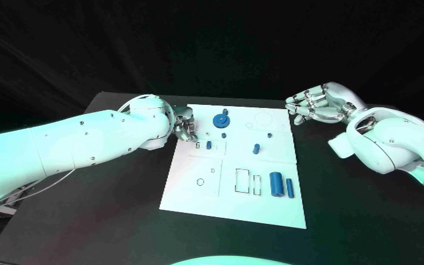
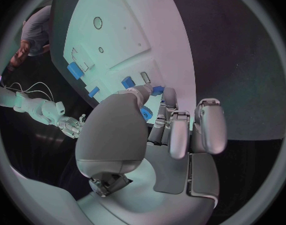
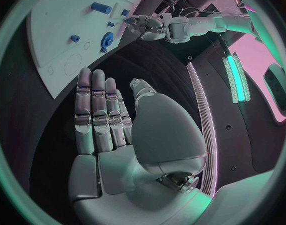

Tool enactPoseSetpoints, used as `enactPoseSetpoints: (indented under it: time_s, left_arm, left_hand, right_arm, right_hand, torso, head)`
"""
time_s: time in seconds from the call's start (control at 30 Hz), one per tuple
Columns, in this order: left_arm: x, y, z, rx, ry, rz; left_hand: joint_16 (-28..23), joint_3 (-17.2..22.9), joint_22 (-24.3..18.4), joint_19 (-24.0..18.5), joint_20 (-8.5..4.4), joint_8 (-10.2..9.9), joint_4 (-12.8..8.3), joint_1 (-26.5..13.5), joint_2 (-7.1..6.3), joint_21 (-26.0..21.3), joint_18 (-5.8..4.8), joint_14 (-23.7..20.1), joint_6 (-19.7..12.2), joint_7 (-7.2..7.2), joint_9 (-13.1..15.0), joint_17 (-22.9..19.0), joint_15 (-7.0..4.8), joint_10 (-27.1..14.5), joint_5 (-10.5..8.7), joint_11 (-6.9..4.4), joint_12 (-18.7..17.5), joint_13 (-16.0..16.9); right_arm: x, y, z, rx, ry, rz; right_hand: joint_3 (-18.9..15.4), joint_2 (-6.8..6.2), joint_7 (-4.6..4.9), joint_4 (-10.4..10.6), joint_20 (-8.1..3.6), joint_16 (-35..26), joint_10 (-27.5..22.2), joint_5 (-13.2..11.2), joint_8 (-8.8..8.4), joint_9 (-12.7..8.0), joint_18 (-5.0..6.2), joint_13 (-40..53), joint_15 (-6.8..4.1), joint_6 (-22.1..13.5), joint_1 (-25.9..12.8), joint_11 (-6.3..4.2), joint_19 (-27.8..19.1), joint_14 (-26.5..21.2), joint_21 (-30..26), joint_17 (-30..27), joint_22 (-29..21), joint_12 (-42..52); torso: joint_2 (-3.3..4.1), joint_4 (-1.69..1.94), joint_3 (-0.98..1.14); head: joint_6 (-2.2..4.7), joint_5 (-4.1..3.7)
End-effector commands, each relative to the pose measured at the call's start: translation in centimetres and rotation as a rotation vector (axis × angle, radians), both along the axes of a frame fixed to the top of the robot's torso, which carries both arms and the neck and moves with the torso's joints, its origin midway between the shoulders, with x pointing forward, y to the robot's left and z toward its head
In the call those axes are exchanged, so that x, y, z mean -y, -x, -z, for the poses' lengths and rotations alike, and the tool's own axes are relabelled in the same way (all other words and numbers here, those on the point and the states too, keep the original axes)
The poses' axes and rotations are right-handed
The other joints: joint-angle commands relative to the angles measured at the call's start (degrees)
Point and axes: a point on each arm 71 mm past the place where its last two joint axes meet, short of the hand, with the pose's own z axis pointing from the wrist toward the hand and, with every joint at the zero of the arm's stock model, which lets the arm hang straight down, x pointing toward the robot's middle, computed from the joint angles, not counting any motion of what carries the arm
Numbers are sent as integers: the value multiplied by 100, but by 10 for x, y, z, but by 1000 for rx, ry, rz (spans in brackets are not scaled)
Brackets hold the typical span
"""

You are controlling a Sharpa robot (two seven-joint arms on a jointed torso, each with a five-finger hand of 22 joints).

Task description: Assemble the parts on the task board

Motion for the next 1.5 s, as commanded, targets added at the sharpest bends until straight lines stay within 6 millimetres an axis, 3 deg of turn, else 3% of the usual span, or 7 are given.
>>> enactPoseSetpoints:
  time_s: [0.03, 0.3, 0.6, 1.07, 1.5]
  left_arm:
    - [-2, 3, 7, -33, -22, 2]
    - [-3, 3, 7, -30, -19, -1]
    - [-4, 3, 6, -19, -12, -6]
    - [-7, 3, 5, -4, 1, -9]
    - [-6, 3, 5, -2, 3, -7]
  left_hand:
    - [-35, 157, 8, -13, 13, -22, -21, -32, -71, -23, -18, 428, 34, -14, 8, 1114, 4, -17, -16, -10, 20, -7]
    - [-36, 635, 11, -13, 16, -71, -105, -274, -228, -21, -19, 429, 44, -12, 10, 1115, 7, -11, -22, -8, 48, -19]
    - [-34, 859, 11, -13, 17, -88, -171, -380, -254, -21, -19, 429, 51, -12, 10, 1117, 6, -18, -19, -6, 56, -25]
    - [-36, 1577, 13, -15, -14, -155, -563, -585, -214, -20, -18, 429, 72, -59, 9, 1117, -29, -41, -25, -50, 86, -33]
    - [-37, 1677, 19, -13, -14, -184, -660, -648, -212, -16, -20, 429, 78, -44, 8, 1117, -24, -46, -31, -41, 97, -31]
  right_arm:
    - [-1, 0, 1, -9, 2, -8]
    - [-1, 0, 2, -11, 3, -9]
    - [-1, 0, 2, -15, 4, -11]
    - [-1, 1, 2, -19, 5, -12]
    - [-1, 1, 3, -22, 6, -14]
  right_hand:
    - [4, 24, 22, 4, 6, -6, -9, 33, -22, 9, 38, 9, 12, -22, -43, 36, 14, 11, -22, -8, -5, 6]
    - [2, 22, 22, 5, 6, -6, -8, 36, -22, 9, 38, 9, 12, -23, -48, 36, 15, 12, -22, -7, -6, 7]
    - [-3, 18, 23, 7, 7, -5, -7, 42, -22, 9, 38, 11, 12, -24, -57, 36, 17, 14, -23, -7, -9, 9]
    - [-6, 18, 23, 11, 7, -4, -6, 45, -22, 9, 38, 11, 12, -25, -65, 37, 18, 15, -23, -7, -11, 9]
    - [-6, 18, 23, 11, 7, -4, -6, 45, -22, 9, 38, 11, 12, -25, -65, 37, 18, 15, -23, -7, -11, 9]
  torso:
    - [1, -2, 2]
    - [3, -4, 2]
    - [3, -3, 2]
    - [0, -3, 1]
    - [0, 1, 0]
  head:
    - [7, 1]
    - [22, 3]
    - [32, -5]
    - [41, -2]
    - [51, 4]
